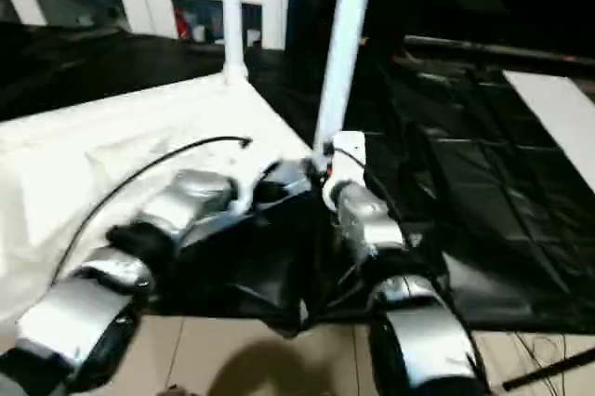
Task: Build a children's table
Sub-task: Rotate leg to tighten
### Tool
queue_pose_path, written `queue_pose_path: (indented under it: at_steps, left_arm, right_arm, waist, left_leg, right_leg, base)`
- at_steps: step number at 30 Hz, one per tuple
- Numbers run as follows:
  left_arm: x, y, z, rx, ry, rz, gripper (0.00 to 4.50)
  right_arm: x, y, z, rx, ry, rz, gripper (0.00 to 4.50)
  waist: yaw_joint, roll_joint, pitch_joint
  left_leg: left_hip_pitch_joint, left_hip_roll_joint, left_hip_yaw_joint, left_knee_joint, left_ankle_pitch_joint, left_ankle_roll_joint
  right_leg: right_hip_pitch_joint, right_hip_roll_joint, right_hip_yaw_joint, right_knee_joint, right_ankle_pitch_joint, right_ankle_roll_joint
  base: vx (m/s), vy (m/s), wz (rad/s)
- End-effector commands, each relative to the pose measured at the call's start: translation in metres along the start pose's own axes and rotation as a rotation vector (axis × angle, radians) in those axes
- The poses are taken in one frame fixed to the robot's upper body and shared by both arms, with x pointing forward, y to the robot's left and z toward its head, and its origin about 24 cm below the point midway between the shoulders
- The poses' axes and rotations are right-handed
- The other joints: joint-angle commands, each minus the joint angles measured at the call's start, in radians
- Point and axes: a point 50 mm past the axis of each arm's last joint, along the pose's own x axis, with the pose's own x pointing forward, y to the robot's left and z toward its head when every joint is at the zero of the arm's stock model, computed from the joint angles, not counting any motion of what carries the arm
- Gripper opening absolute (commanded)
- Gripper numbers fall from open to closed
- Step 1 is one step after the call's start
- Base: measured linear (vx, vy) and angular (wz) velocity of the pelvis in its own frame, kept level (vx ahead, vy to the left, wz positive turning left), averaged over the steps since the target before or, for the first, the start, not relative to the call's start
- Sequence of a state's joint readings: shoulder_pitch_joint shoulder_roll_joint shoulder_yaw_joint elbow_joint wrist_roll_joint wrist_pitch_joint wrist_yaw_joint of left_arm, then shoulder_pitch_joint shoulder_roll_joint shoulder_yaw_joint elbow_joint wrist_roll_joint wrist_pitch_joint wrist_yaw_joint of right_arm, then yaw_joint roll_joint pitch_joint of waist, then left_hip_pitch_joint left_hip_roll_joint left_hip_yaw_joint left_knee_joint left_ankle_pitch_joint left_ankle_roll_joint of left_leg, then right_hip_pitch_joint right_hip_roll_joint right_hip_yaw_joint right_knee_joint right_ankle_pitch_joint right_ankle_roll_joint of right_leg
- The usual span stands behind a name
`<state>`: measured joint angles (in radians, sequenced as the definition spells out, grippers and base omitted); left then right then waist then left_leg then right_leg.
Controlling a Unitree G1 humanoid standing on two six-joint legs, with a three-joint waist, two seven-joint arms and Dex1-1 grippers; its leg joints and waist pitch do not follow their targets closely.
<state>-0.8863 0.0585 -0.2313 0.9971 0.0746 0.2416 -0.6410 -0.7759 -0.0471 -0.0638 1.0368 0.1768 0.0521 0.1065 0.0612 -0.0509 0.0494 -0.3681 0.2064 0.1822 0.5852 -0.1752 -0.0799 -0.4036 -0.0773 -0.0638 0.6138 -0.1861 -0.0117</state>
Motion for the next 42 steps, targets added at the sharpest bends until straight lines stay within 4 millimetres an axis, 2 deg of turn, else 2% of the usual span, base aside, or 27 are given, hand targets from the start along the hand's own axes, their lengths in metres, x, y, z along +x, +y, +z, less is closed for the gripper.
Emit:
queue_pose_path:
  at_steps: [1,2,3,4,5,6,8,9,10,13,14,15,17,18,19,21,22,26,27,28,33,41,42]
  left_arm:
    - [0.001,0.001,-0.002,-0.011,-0.033,0.039,0.00]
    - [0.000,0.001,-0.003,0.001,-0.030,0.031,0.00]
    - [0.000,0.001,-0.004,0.009,-0.028,0.027,0.00]
    - [-0.001,0.002,-0.004,0.008,-0.027,0.026,0.00]
    - [-0.001,0.002,-0.005,0.004,-0.025,0.029,0.00]
    - [-0.001,0.003,-0.007,0.007,-0.018,0.024,0.00]
    - [-0.002,0.004,-0.009,0.012,-0.012,0.015,0.00]
    - [-0.003,0.005,-0.009,0.013,-0.011,0.007,0.00]
    - [-0.003,0.005,-0.009,0.014,-0.010,0.006,0.00]
    - [-0.008,0.009,-0.013,0.031,-0.002,-0.030,0.00]
    - [-0.010,0.009,-0.014,0.038,-0.002,-0.040,0.00]
    - [-0.012,0.010,-0.015,0.043,0.001,-0.061,0.00]
    - [-0.012,0.010,-0.015,0.043,0.001,-0.062,0.00]
    - [-0.015,0.011,-0.016,0.062,0.001,-0.097,0.00]
    - [-0.017,0.011,-0.017,0.076,0.003,-0.131,0.00]
    - [-0.021,0.009,-0.018,0.099,0.003,-0.197,0.00]
    - [-0.023,0.008,-0.019,0.109,0.004,-0.232,0.00]
    - [-0.029,0.002,-0.021,0.158,-0.006,-0.377,0.00]
    - [-0.031,0.002,-0.021,0.168,-0.007,-0.398,0.00]
    - [-0.031,0.001,-0.021,0.171,-0.006,-0.411,0.00]
    - [-0.037,-0.003,-0.023,0.228,0.000,-0.519,0.00]
    - [-0.037,-0.006,-0.007,0.275,-0.079,-0.549,0.00]
    - [-0.038,-0.007,-0.003,0.262,-0.106,-0.551,0.27]
  right_arm:
    - [0.000,0.008,-0.006,-0.034,0.020,0.056,2.66]
    - [0.000,0.009,-0.005,-0.022,0.010,0.088,2.66]
    - [0.000,0.010,-0.004,-0.014,0.004,0.107,3.22]
    - [-0.001,0.010,-0.003,-0.021,-0.007,0.128,3.36]
    - [-0.001,0.009,-0.001,-0.038,-0.024,0.135,3.36]
    - [-0.002,0.007,0.002,-0.066,-0.042,0.155,3.43]
    - [-0.004,0.001,0.005,-0.096,-0.065,0.178,3.73]
    - [-0.006,-0.002,0.007,-0.109,-0.066,0.226,3.80]
    - [-0.006,-0.002,0.007,-0.111,-0.066,0.235,3.83]
    - [-0.021,-0.016,0.008,-0.221,-0.022,0.464,4.03]
    - [-0.024,-0.020,0.008,-0.255,-0.009,0.500,4.24]
    - [-0.031,-0.028,0.006,-0.301,0.018,0.557,4.24]
    - [-0.031,-0.028,0.006,-0.304,0.019,0.560,4.24]
    - [-0.039,-0.038,0.006,-0.351,0.041,0.608,4.24]
    - [-0.043,-0.045,0.006,-0.374,0.053,0.628,4.24]
    - [-0.049,-0.054,0.009,-0.394,0.062,0.647,4.24]
    - [-0.051,-0.056,0.010,-0.392,0.060,0.659,4.24]
    - [-0.056,-0.058,0.011,-0.392,0.061,0.679,4.24]
    - [-0.057,-0.058,0.011,-0.393,0.063,0.686,4.24]
    - [-0.057,-0.058,0.011,-0.393,0.064,0.688,4.24]
    - [-0.066,-0.054,0.006,-0.398,0.086,0.773,4.24]
    - [-0.086,-0.056,-0.009,-0.375,0.156,0.848,4.24]
    - [-0.090,-0.057,-0.010,-0.373,0.156,0.842,4.27]
  waist:
    - [0.000,-0.012,-0.069]
    - [0.000,-0.016,-0.068]
    - [0.001,-0.013,-0.067]
    - [0.002,-0.018,-0.067]
    - [0.002,-0.016,-0.066]
    - [0.002,-0.019,-0.065]
    - [0.000,-0.020,-0.063]
    - [-0.001,-0.023,-0.063]
    - [-0.002,-0.022,-0.062]
    - [0.002,-0.029,-0.061]
    - [0.004,-0.030,-0.061]
    - [0.004,-0.030,-0.062]
    - [0.003,-0.032,-0.062]
    - [0.003,-0.028,-0.059]
    - [0.004,-0.025,-0.059]
    - [0.006,-0.028,-0.059]
    - [0.008,-0.023,-0.059]
    - [0.006,-0.026,-0.059]
    - [0.008,-0.017,-0.060]
    - [0.008,-0.017,-0.060]
    - [0.027,-0.019,-0.059]
    - [0.040,-0.022,-0.057]
    - [0.040,-0.022,-0.057]
  left_leg:
    - [0.006,0.018,0.001,-0.058,-0.111,0.067]
    - [0.006,0.019,0.002,-0.058,-0.110,0.073]
    - [0.006,0.019,0.001,-0.058,-0.117,0.079]
    - [0.006,0.019,0.002,-0.058,-0.118,0.081]
    - [0.006,0.020,0.002,-0.059,-0.122,0.081]
    - [0.005,0.020,0.002,-0.059,-0.127,0.081]
    - [0.002,0.020,0.000,-0.060,-0.138,0.075]
    - [0.004,0.021,0.000,-0.060,-0.146,0.072]
    - [0.005,0.021,0.000,-0.060,-0.152,0.073]
    - [0.001,0.020,0.000,-0.057,-0.140,0.099]
    - [0.000,0.021,-0.001,-0.056,-0.137,0.106]
    - [-0.001,0.020,-0.001,-0.056,-0.131,0.111]
    - [0.000,0.020,-0.001,-0.055,-0.134,0.114]
    - [0.003,0.022,-0.001,-0.056,-0.154,0.107]
    - [0.005,0.024,-0.002,-0.056,-0.161,0.104]
    - [0.006,0.026,-0.002,-0.057,-0.154,0.102]
    - [0.008,0.026,-0.002,-0.057,-0.154,0.100]
    - [0.007,0.027,-0.002,-0.059,-0.160,0.096]
    - [0.011,0.029,-0.002,-0.059,-0.161,0.091]
    - [0.011,0.029,-0.002,-0.059,-0.161,0.091]
    - [0.014,0.031,-0.001,-0.062,-0.170,0.081]
    - [0.015,0.032,-0.001,-0.063,-0.179,0.071]
    - [0.013,0.032,-0.002,-0.064,-0.181,0.069]
  right_leg:
    - [0.055,-0.061,0.043,-0.063,-0.083,-0.214]
    - [0.054,-0.062,0.043,-0.064,-0.084,-0.215]
    - [0.055,-0.063,0.043,-0.065,-0.097,-0.217]
    - [0.055,-0.063,0.042,-0.067,-0.105,-0.216]
    - [0.055,-0.063,0.042,-0.067,-0.119,-0.216]
    - [0.055,-0.064,0.041,-0.069,-0.129,-0.213]
    - [0.057,-0.065,0.041,-0.071,-0.162,-0.204]
    - [0.055,-0.066,0.041,-0.074,-0.183,-0.199]
    - [0.055,-0.065,0.040,-0.075,-0.190,-0.199]
    - [0.061,-0.062,0.040,-0.074,-0.168,-0.193]
    - [0.061,-0.062,0.040,-0.074,-0.162,-0.190]
    - [0.061,-0.063,0.040,-0.073,-0.156,-0.190]
    - [0.058,-0.063,0.040,-0.073,-0.161,-0.195]
    - [0.055,-0.066,0.039,-0.079,-0.205,-0.199]
    - [0.053,-0.066,0.040,-0.079,-0.210,-0.205]
    - [0.053,-0.064,0.040,-0.077,-0.190,-0.217]
    - [0.053,-0.064,0.041,-0.075,-0.179,-0.225]
    - [0.053,-0.065,0.041,-0.074,-0.174,-0.230]
    - [0.051,-0.065,0.042,-0.073,-0.171,-0.236]
    - [0.051,-0.065,0.042,-0.073,-0.171,-0.236]
    - [0.052,-0.065,0.044,-0.071,-0.147,-0.240]
    - [0.051,-0.068,0.045,-0.077,-0.186,-0.211]
    - [0.050,-0.068,0.044,-0.076,-0.196,-0.210]
  base:
    - [0.000,0.000,0.00]
    - [0.000,0.000,0.00]
    - [0.000,0.000,0.00]
    - [0.000,0.000,0.00]
    - [0.000,0.000,0.00]
    - [0.000,0.000,0.00]
    - [0.000,0.000,0.00]
    - [0.000,0.000,0.00]
    - [0.000,0.000,0.00]
    - [0.000,0.000,0.00]
    - [0.000,0.000,0.00]
    - [0.000,0.000,0.00]
    - [0.000,0.000,0.00]
    - [0.000,0.000,0.00]
    - [0.000,0.000,0.00]
    - [0.000,0.000,0.00]
    - [0.000,0.000,0.00]
    - [0.000,0.000,0.00]
    - [0.000,0.000,0.00]
    - [0.000,0.000,0.00]
    - [0.000,0.000,0.00]
    - [0.000,0.000,0.00]
    - [0.000,0.000,0.00]
